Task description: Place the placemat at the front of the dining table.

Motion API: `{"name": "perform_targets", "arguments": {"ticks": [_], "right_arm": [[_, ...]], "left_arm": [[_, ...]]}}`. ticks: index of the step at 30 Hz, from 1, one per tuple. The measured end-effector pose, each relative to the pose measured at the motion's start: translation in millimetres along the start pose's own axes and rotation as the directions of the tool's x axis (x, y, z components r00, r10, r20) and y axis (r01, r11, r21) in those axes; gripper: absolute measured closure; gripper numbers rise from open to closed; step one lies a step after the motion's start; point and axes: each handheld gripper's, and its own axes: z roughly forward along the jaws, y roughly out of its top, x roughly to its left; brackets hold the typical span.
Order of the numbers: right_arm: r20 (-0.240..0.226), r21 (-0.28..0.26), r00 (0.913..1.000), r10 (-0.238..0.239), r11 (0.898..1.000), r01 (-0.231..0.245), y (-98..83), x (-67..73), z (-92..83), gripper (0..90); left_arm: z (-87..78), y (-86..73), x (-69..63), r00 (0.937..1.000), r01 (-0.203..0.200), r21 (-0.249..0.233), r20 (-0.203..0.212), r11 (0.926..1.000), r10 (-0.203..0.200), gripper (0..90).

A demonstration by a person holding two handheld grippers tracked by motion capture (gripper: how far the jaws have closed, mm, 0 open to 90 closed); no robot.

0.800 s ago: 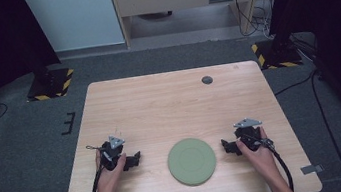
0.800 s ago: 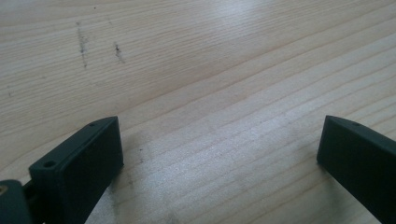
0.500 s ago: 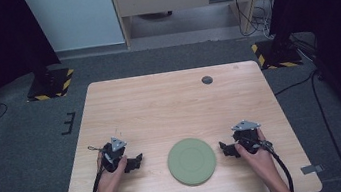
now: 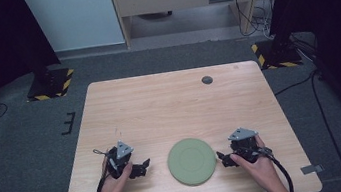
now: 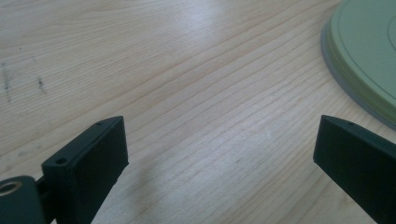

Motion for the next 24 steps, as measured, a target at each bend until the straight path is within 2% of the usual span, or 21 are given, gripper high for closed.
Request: {"name": "perform_targets", "arguments": {"ticks": [3,5,11,16,18,20,24], "right_arm": [[-0.012,-0.001,0.9999,-0.001,1.000,0.001,-0.2,1.4,-1.2,4.2],[-0.021,0.005,0.9995,-0.023,1.000,0.023,-0.6,3.7,-1.3,4.6],[-0.035,0.012,0.9985,-0.042,0.999,0.042,-0.2,6.5,-1.4,5.2],[-0.047,0.019,0.9972,-0.059,0.998,0.060,0.6,11.2,-2.1,5.2],[-0.049,0.019,0.9969,-0.062,0.998,0.063,0.4,12.1,-2.7,5.2],[-0.052,0.025,0.9943,-0.093,0.995,0.094,-1.1,16.8,-6.2,5.1],[-0.056,0.016,0.9935,-0.099,0.995,0.100,-1.2,19.3,-8.9,5.2]], "left_arm": [[1.4,0.4,-6.0,0.9997,-0.010,0.002,0.021,0.9999,0.010,2.3],[3.5,1.8,-12.0,0.9990,-0.026,0.001,0.035,0.9997,0.026,2.3],[6.6,4.9,-24.1,0.9967,-0.045,0.000,0.068,0.9990,0.044,2.4],[8.3,8.3,-33.1,0.9947,-0.062,0.015,0.083,0.9979,0.061,2.4],[8.2,9.2,-35.1,0.9939,-0.066,0.011,0.089,0.9978,0.065,2.3],[8.7,9.5,-38.0,0.9925,-0.060,0.002,0.107,0.9982,0.059,2.2],[11.5,9.2,-42.7,0.9903,-0.074,0.013,0.119,0.9972,0.072,2.2]]}}
